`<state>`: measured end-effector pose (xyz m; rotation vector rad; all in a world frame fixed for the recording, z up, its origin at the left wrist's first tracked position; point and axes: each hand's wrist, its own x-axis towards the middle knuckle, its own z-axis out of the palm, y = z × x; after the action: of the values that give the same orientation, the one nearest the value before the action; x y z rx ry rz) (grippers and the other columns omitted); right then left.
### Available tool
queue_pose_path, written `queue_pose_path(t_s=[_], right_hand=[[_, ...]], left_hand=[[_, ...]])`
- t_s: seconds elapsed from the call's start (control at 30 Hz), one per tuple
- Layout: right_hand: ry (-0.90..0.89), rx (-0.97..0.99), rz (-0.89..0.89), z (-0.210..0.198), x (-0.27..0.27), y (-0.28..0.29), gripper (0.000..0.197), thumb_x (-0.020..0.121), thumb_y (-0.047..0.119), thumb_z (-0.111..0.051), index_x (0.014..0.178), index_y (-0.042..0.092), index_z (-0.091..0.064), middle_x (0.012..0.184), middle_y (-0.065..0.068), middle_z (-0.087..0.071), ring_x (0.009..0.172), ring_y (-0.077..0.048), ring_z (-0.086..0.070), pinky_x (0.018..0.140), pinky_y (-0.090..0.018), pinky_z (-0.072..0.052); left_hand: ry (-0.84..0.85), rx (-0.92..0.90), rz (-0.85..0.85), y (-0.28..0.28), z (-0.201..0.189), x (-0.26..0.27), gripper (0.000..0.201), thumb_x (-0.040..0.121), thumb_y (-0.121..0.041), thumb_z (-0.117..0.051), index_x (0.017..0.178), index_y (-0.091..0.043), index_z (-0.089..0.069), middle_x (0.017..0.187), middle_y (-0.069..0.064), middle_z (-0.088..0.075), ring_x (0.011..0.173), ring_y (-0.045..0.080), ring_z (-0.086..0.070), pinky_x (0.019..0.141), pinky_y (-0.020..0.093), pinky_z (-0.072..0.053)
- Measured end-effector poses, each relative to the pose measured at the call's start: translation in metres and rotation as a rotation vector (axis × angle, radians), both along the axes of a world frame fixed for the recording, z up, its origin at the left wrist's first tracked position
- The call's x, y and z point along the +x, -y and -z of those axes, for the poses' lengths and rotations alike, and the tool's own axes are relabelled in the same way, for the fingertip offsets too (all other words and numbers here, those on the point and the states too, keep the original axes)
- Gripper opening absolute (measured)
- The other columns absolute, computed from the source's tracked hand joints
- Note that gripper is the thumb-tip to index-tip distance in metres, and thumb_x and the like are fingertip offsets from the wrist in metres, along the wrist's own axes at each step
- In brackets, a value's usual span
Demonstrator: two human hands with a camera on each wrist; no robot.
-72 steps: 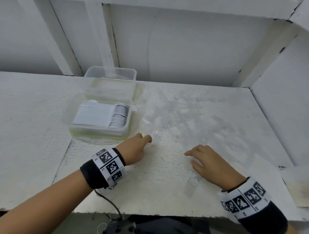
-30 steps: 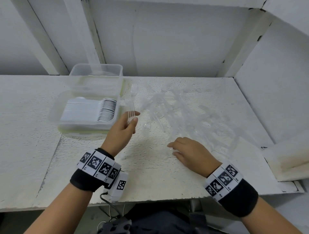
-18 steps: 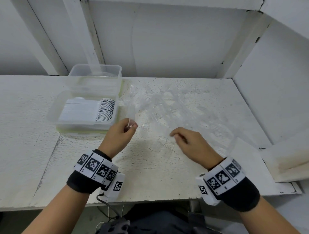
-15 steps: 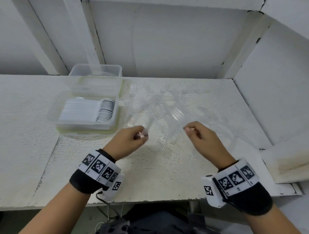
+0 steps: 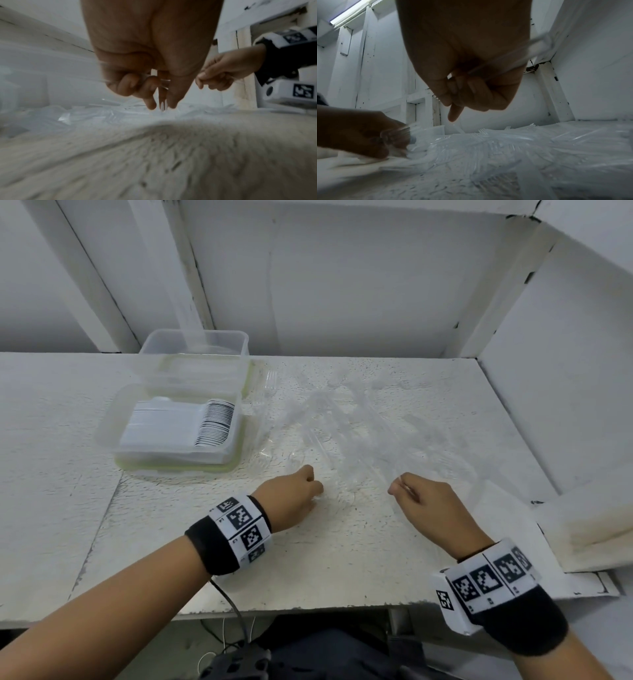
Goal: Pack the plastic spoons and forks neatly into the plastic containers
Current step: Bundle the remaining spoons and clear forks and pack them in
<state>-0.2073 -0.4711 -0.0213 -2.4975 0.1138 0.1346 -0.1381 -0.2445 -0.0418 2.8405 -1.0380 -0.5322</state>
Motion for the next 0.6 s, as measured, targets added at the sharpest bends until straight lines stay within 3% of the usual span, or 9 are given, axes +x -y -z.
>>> queue_pose_path(t_s=[0.1,0.17,0.23,0.27,0.33,0.43,0.53,0.6], right_hand=[[0.029,-0.014,-0.045,0.000,0.001,0.002,0.024,0.096,0.029,-0.048,0.073,0.029,-0.056,0.058,0.005,-0.052,0.056,-0.012,-0.047,0.059,-0.029,-0.039],[0.042,-0.083,-0.104,-0.001,0.004,0.003,0.018,0.096,0.027,-0.049,0.094,0.023,-0.066,0.077,0.004,-0.061,0.070,-0.012,-0.055,0.068,-0.029,-0.044],[0.031,-0.212,-0.193,-0.001,0.010,0.001,0.026,0.095,0.028,-0.049,0.114,0.021,-0.065,0.090,0.004,-0.057,0.081,-0.013,-0.056,0.072,-0.028,-0.045],[0.023,-0.280,-0.245,-0.001,0.013,-0.001,0.029,0.095,0.029,-0.049,0.119,0.022,-0.062,0.093,0.005,-0.053,0.081,-0.014,-0.056,0.069,-0.027,-0.045],[0.027,-0.407,-0.354,-0.004,0.022,-0.010,0.032,0.095,0.031,-0.049,0.126,0.024,-0.058,0.102,0.003,-0.050,0.075,-0.016,-0.051,0.061,-0.026,-0.039],[0.028,-0.589,-0.510,-0.004,0.039,-0.025,0.035,0.096,0.027,-0.048,0.131,0.022,-0.052,0.118,-0.003,-0.048,0.068,-0.019,-0.046,0.053,-0.024,-0.031],[0.010,-0.775,-0.586,0.002,0.055,-0.036,0.030,0.096,0.020,-0.046,0.125,0.013,-0.050,0.125,-0.008,-0.042,0.061,-0.021,-0.045,0.049,-0.024,-0.031],[0.010,-0.836,-0.619,0.007,0.061,-0.040,0.025,0.093,0.014,-0.049,0.117,0.009,-0.050,0.121,-0.010,-0.043,0.052,-0.018,-0.037,0.046,-0.024,-0.027]], left_hand=[[0.029,-0.318,-0.071,-0.016,-0.006,0.000,0.026,0.095,-0.024,-0.048,0.114,-0.012,-0.060,0.109,-0.002,-0.048,0.081,0.014,-0.056,0.071,0.028,-0.045],[0.064,-0.583,-0.134,-0.031,-0.017,0.002,0.019,0.090,-0.031,-0.053,0.093,-0.015,-0.064,0.092,-0.008,-0.048,0.071,-0.002,-0.049,0.067,0.015,-0.038],[0.048,-0.787,-0.295,-0.043,-0.034,0.002,0.012,0.088,-0.033,-0.054,0.084,-0.023,-0.060,0.088,-0.013,-0.054,0.067,-0.004,-0.049,0.062,0.008,-0.037],[0.003,-0.884,-0.404,-0.048,-0.041,0.003,0.008,0.090,-0.026,-0.055,0.086,-0.022,-0.060,0.091,-0.014,-0.058,0.069,-0.003,-0.051,0.063,0.008,-0.038],[-0.131,-1.144,-0.586,-0.055,-0.051,0.006,0.014,0.092,-0.008,-0.049,0.082,-0.014,-0.058,0.092,-0.011,-0.068,0.071,0.000,-0.055,0.060,0.013,-0.042],[-0.349,-1.495,-0.734,-0.062,-0.060,0.009,0.021,0.090,-0.008,-0.040,0.070,-0.015,-0.042,0.091,0.001,-0.074,0.081,0.015,-0.062,0.060,0.026,-0.044],[-0.379,-1.588,-0.833,-0.063,-0.056,0.010,0.025,0.096,-0.012,-0.030,0.074,-0.017,-0.040,0.085,0.007,-0.074,0.097,0.025,-0.066,0.076,0.037,-0.047],[-0.393,-1.602,-0.897,-0.063,-0.052,0.010,0.025,0.099,-0.016,-0.026,0.079,-0.015,-0.041,0.075,0.008,-0.073,0.088,0.024,-0.068,0.080,0.037,-0.047]])
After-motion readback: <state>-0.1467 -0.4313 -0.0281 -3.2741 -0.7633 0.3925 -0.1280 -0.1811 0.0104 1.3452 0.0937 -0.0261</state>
